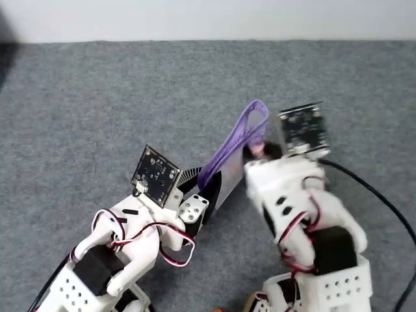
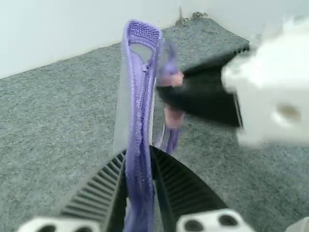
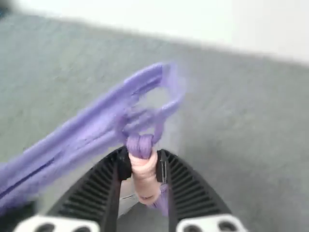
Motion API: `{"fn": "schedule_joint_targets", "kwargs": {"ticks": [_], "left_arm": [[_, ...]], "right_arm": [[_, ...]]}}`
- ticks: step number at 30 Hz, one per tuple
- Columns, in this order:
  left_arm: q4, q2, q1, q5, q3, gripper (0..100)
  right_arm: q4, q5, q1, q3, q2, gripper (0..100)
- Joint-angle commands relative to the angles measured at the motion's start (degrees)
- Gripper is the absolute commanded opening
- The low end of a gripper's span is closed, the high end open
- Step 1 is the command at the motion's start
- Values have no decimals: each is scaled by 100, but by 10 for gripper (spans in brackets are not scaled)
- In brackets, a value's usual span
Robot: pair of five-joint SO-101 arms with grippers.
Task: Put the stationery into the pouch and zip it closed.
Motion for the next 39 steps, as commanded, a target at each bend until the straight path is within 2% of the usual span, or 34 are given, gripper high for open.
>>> {"fn": "schedule_joint_targets", "kwargs": {"ticks": [1,7,25,39], "left_arm": [[53,26,-35,-79,-207,9],[62,26,-35,-79,-207,9],[70,26,-35,-79,-207,9],[70,26,-35,-79,-207,9]], "right_arm": [[-778,378,778,-149,330,8],[-1807,404,1516,-176,963,8],[-3582,422,2571,-185,2571,8],[-3820,440,3407,-484,3257,8]]}}
